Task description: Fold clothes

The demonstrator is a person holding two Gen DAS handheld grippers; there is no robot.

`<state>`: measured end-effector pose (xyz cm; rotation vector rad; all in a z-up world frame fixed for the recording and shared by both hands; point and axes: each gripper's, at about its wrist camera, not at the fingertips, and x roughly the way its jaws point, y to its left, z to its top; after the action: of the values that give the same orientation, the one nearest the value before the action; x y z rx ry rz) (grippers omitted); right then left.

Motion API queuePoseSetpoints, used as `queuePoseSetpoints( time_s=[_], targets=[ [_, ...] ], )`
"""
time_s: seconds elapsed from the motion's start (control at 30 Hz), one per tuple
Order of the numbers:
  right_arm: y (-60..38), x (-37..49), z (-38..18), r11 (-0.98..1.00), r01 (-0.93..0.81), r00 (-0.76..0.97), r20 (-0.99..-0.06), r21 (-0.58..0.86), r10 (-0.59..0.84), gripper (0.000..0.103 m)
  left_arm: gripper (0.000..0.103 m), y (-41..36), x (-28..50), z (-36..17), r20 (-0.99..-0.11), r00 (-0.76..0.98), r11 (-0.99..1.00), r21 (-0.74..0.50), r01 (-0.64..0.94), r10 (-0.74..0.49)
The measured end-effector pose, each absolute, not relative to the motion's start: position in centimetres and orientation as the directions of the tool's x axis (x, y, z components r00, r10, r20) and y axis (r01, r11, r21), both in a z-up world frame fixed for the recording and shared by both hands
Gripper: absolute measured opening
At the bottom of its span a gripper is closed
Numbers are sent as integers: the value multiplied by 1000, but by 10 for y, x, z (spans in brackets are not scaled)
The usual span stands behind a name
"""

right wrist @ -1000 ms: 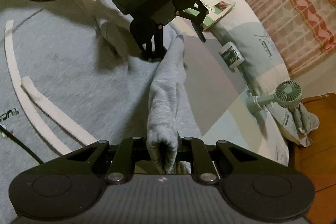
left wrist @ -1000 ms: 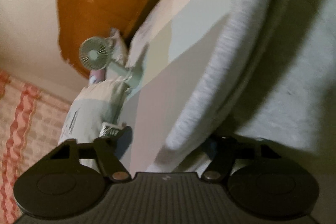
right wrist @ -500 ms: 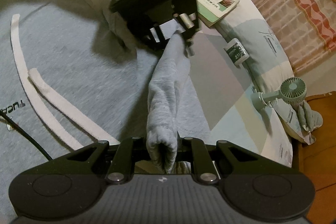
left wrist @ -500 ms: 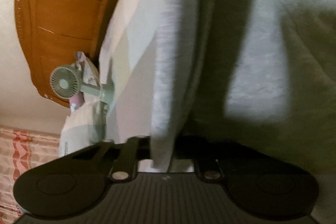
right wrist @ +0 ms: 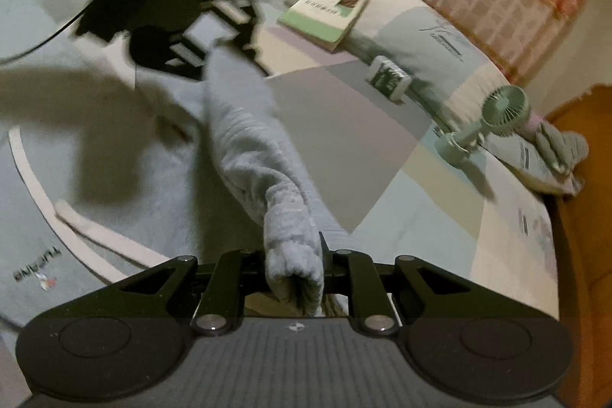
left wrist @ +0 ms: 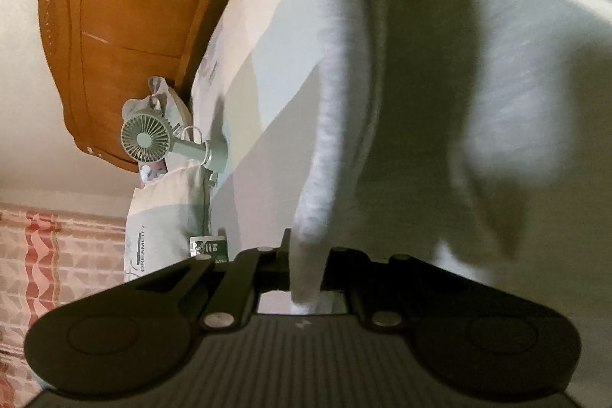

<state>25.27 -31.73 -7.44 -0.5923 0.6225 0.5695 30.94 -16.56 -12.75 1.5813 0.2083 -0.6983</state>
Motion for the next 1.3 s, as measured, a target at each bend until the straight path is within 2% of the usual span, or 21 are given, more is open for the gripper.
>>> queuePoseSetpoints(
  time_s=[0.17,0.67,0.77,0.87,0.97,1.13,1.2,1.3],
  targets=[
    [-330,241,-67,713,-650,661,-659,-264,359,20,4,-167,260,-124,-569,784,-194,822,535,-250],
    [-346,194,-89,638,-713,612,-702,-291,365,24,4,-190,199,-131,-578,794,-218,813,541,-187],
    [-345,190,-94,638,-710,605,-721,-297,338,32,4,-193,196,-140,-596,784,-225,799,557,-173],
    [-343,184,-98,636,-709,594,-744,-304,306,48,4,-194,194,-157,-609,774,-250,787,564,-172],
    [-345,171,-99,636,-694,596,-765,-337,245,57,5,-193,193,-171,-616,768,-262,781,566,-178],
    [-353,147,-92,682,-649,576,-804,-338,150,62,5,-191,189,-182,-596,778,-254,798,547,-199],
    [-357,136,-87,720,-615,569,-813,-320,125,66,8,-190,187,-184,-581,787,-246,810,533,-209],
    [-362,124,-77,819,-527,559,-818,-225,135,69,12,-188,183,-187,-554,802,-240,829,505,-225]
  ],
)
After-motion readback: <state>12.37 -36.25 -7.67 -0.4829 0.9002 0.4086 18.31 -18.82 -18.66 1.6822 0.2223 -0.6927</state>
